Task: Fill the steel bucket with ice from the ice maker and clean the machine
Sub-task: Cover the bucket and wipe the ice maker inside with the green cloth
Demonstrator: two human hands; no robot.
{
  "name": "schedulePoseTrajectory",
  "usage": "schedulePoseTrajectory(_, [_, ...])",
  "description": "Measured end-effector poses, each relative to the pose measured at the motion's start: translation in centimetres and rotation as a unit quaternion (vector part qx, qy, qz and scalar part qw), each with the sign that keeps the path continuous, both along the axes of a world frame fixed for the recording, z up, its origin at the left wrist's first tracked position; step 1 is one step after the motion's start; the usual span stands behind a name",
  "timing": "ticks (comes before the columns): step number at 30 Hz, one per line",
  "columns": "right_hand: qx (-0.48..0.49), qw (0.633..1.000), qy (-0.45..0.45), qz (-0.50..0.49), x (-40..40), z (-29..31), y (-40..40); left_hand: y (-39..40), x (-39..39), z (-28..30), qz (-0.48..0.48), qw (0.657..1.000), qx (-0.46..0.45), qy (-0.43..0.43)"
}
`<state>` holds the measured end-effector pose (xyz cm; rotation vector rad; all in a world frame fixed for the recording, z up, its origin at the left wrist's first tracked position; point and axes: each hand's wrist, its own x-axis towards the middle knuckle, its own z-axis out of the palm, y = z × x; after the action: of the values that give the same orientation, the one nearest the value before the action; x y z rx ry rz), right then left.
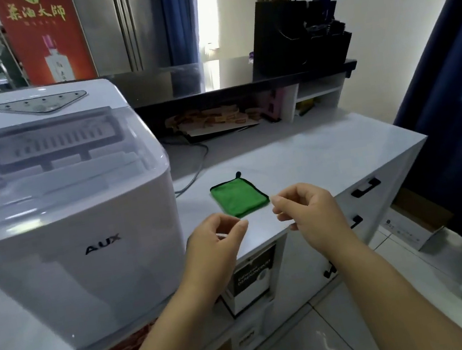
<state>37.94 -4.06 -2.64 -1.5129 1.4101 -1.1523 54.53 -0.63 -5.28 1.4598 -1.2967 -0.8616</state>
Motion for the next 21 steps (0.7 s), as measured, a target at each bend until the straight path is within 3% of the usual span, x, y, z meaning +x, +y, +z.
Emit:
schedulePoseTrajectory(11, [0.032,0.997,0.067,-0.009,-2.9,-1.7,-11.2,-12.2,-2.5,-2.5,0.006,0.996,0.071,-0.043])
schedulePoseTrajectory(21, [0.099,0.984,0.144,0.044,-3.7,-5.6,-16.2,-16.9,-2.2,-7.9,0.063,0.975,0.156,-0.144])
